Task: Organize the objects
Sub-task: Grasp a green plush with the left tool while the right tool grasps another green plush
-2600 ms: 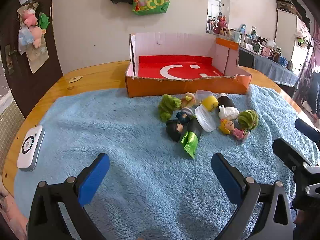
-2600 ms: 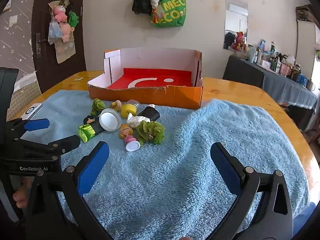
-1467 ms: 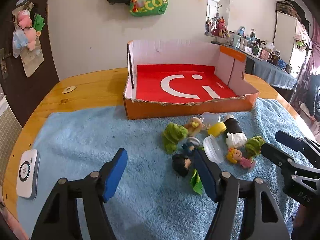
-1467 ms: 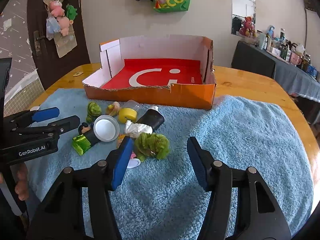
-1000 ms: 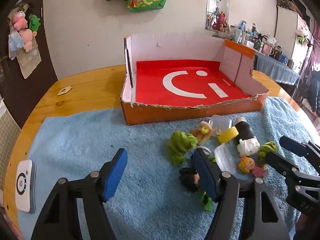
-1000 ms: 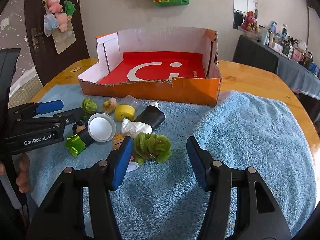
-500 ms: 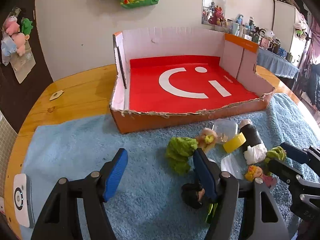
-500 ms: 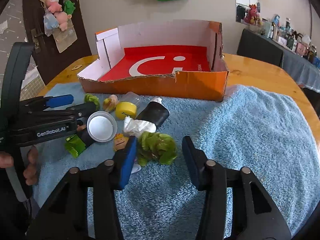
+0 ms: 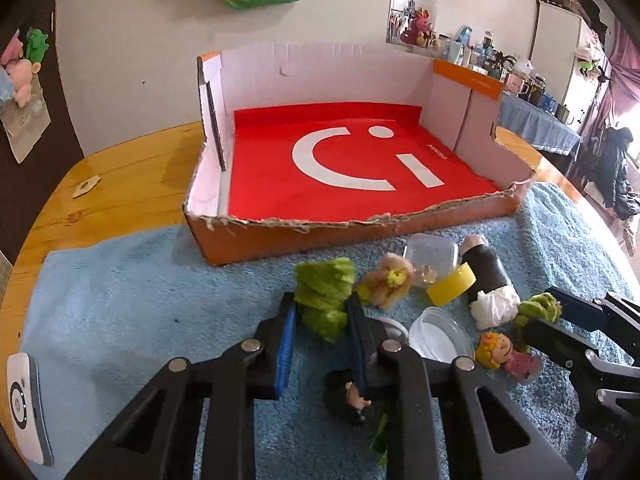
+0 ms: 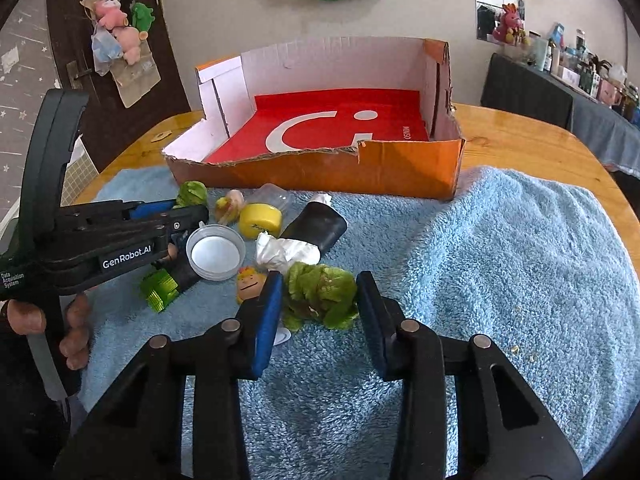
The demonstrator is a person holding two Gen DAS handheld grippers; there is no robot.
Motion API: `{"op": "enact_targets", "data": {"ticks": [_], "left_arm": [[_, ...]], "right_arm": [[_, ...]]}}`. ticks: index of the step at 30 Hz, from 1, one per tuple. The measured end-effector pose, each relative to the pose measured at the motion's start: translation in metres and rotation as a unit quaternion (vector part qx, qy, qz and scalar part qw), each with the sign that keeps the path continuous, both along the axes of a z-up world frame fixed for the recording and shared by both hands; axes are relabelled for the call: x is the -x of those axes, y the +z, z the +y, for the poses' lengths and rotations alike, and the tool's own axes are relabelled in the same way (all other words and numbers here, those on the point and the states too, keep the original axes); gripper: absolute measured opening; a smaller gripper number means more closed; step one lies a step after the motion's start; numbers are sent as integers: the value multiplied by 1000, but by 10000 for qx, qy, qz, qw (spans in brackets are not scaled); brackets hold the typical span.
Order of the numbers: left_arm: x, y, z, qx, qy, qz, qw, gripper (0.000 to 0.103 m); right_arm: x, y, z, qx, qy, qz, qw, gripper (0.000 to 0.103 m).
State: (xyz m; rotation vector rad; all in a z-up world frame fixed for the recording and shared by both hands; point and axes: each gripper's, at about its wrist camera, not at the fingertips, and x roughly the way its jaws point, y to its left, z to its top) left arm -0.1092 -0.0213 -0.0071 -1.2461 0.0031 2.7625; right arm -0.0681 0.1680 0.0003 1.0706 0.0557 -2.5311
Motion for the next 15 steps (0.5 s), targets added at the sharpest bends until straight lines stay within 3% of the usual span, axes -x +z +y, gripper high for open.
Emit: {"op": "enact_targets", "data": {"ticks": [15], "left_arm": [[-26,14,-3,-192,-1,117,9997,23]], "right_arm": [[-9,16,-1,55,34,173,9998,36]]}}
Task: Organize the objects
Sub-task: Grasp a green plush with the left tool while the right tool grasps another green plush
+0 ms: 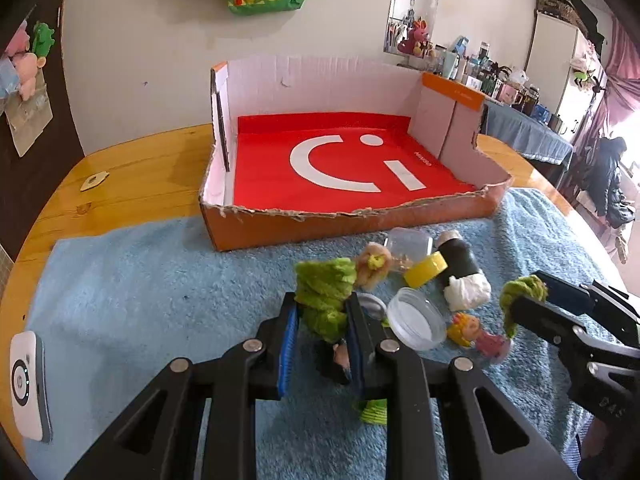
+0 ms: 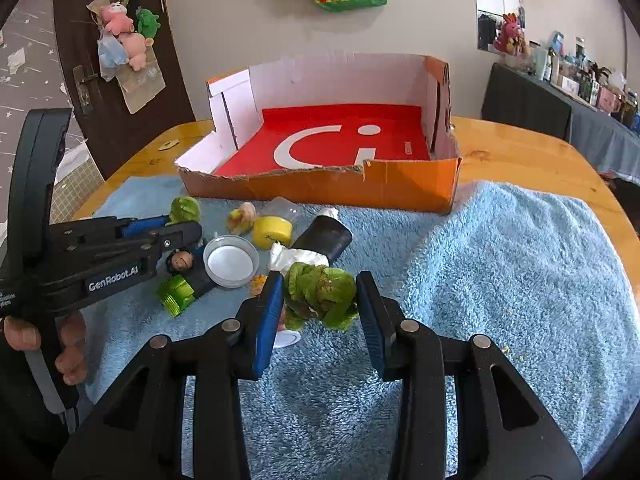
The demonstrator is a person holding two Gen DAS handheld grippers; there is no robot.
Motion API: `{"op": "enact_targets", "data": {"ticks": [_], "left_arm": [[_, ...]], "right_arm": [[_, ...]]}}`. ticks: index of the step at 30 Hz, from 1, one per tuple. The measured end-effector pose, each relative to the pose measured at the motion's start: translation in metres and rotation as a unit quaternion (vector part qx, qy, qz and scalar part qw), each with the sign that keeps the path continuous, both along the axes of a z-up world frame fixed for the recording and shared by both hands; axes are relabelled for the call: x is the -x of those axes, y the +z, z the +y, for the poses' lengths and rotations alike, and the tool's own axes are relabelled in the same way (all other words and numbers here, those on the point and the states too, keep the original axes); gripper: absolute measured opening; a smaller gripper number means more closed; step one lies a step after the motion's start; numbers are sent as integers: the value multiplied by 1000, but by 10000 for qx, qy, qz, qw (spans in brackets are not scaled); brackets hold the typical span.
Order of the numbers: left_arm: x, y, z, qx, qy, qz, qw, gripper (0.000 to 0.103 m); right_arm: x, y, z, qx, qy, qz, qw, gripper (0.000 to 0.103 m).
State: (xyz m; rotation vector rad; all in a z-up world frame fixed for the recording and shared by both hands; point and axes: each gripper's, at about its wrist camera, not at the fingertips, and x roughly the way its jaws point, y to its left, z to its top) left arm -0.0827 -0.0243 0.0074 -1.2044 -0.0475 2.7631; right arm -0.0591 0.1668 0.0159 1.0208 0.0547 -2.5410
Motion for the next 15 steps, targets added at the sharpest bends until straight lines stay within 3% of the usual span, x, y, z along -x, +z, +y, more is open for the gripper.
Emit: {"op": "enact_targets", "data": {"ticks": [15], "left_arm": [[-2,30,7,-86,-33,209,9997,23]], "right_arm": [[14,39,-10,-45,117,382,9992,35]]}}
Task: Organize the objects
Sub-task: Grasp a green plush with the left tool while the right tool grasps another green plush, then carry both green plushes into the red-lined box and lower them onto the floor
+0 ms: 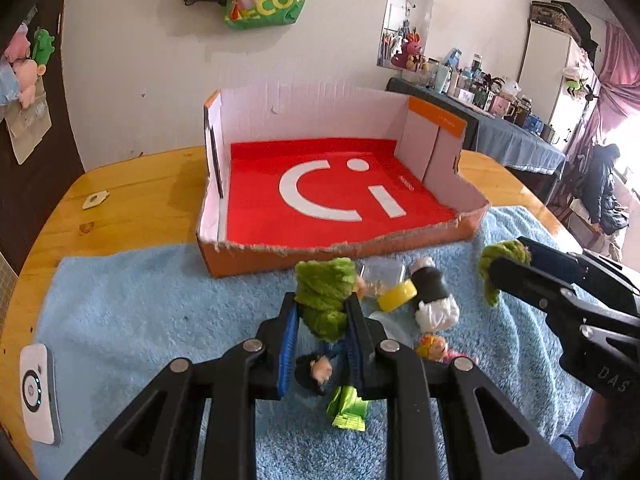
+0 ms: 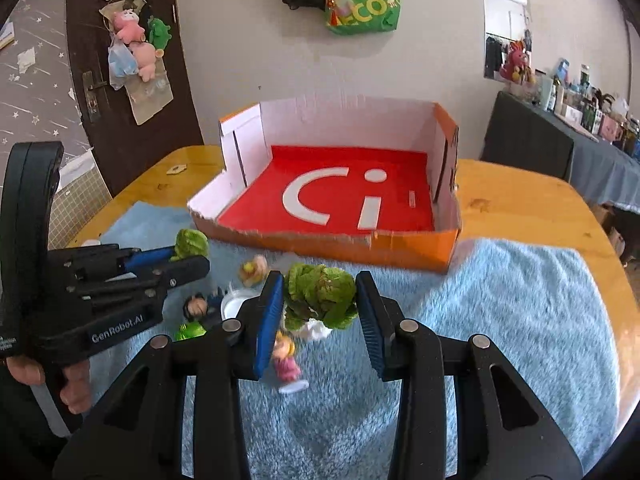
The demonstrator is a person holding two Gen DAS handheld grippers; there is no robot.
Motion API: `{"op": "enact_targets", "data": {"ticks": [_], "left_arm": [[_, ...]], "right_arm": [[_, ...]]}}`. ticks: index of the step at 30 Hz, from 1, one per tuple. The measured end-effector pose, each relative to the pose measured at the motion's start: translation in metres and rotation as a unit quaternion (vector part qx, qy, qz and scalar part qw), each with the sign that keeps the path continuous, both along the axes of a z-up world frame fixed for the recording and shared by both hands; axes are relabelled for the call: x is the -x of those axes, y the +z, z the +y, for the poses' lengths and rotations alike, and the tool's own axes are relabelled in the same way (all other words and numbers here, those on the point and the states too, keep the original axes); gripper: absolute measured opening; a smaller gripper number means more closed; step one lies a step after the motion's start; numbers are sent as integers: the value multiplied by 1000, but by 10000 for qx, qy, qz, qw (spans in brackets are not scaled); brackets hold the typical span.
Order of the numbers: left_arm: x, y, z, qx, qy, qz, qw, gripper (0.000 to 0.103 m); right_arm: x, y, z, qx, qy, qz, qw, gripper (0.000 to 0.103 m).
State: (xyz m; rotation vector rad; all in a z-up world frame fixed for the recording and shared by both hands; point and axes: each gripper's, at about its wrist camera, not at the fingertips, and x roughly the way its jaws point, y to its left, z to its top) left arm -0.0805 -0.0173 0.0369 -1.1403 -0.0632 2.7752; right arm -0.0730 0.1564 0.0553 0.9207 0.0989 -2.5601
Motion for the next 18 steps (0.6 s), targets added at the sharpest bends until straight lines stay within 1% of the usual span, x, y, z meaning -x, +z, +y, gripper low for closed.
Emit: {"op": "enact_targets", "data": {"ticks": [11,18], "left_arm": [[23,32,3,16,9,262,9997,23],[43,49,6,59,18,418,9991,23]], "right_arm": [[25,32,-5,134,158,136,9997,35],[42,43,-8,273,220,148,9993,35]]}}
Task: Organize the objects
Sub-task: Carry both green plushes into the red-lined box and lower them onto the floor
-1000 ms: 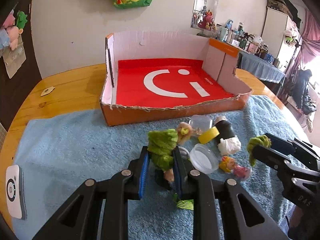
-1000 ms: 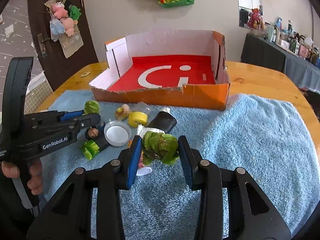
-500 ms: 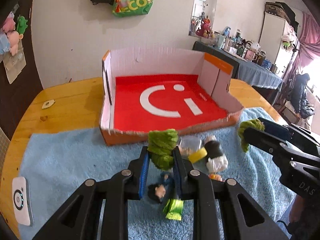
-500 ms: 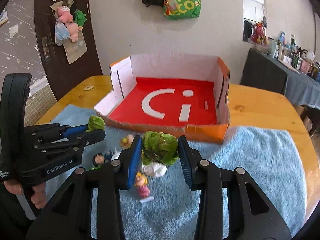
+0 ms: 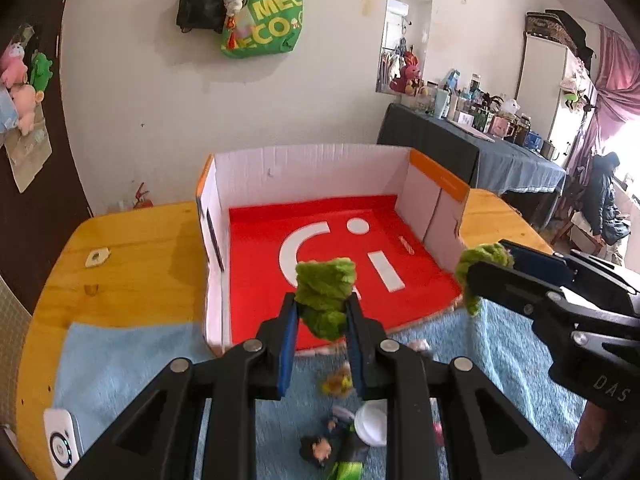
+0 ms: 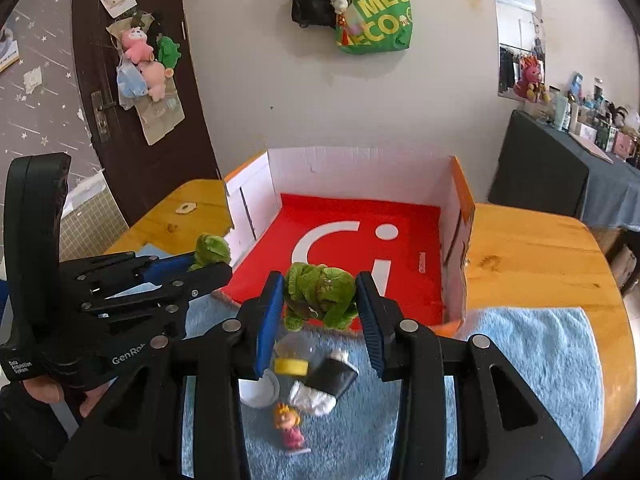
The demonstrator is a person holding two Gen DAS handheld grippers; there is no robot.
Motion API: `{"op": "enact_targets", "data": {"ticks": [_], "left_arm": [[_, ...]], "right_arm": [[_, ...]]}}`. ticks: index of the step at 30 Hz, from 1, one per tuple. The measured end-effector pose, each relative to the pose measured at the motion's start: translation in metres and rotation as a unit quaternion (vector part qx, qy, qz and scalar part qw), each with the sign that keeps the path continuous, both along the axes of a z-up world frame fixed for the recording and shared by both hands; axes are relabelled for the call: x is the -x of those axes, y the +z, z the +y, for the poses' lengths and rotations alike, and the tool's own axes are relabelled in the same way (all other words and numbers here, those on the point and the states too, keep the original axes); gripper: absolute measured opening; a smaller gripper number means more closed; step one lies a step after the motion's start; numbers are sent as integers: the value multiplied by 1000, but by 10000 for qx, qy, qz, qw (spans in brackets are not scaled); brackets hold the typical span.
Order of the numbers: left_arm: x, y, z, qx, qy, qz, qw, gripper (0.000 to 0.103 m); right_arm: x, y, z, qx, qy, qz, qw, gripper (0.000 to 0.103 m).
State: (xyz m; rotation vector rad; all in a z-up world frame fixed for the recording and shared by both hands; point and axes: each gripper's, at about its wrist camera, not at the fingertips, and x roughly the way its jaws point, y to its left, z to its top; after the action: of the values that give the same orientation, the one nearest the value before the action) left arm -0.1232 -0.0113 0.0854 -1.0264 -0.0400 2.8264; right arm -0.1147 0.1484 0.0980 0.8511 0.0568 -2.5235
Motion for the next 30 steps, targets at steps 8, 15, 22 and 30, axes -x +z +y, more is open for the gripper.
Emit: {"op": "enact_targets", "data": {"ticks": [8,15,22,30], "left_arm": [[28,10,-3,19,138,93,9999,23],[50,10,-4,-7,189,71,9998,23],[74,9,-6,-17,191,-61,9998,23],[110,0,-8,6,213,-371,9991,23]], "right_arm": [[28,9,0,110,-111,61,9999,35],[52,8,-7,85,-149,-48,9998,35],[79,1,-12,5,-165,-240,9996,35],[121,-10,-17,-201,-195,-623,9977,35]]}}
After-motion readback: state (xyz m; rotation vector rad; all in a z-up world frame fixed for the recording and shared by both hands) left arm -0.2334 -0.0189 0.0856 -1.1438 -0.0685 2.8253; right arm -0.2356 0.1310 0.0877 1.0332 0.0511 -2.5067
